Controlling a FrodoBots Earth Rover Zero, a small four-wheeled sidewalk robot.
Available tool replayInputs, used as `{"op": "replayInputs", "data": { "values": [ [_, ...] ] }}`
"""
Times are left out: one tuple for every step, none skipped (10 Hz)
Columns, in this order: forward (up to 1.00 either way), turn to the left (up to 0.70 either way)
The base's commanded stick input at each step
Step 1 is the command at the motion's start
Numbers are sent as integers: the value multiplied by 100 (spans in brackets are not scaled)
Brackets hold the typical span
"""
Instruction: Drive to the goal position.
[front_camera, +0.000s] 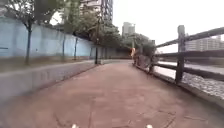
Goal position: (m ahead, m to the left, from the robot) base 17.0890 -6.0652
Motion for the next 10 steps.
{"op": "replayInputs", "data": {
  "values": [
    [100, 0],
    [100, 0],
    [100, 0],
    [100, 0],
    [100, 0],
    [100, 0],
    [100, 0],
    [100, 0],
    [100, 0],
    [100, 0]
  ]
}}
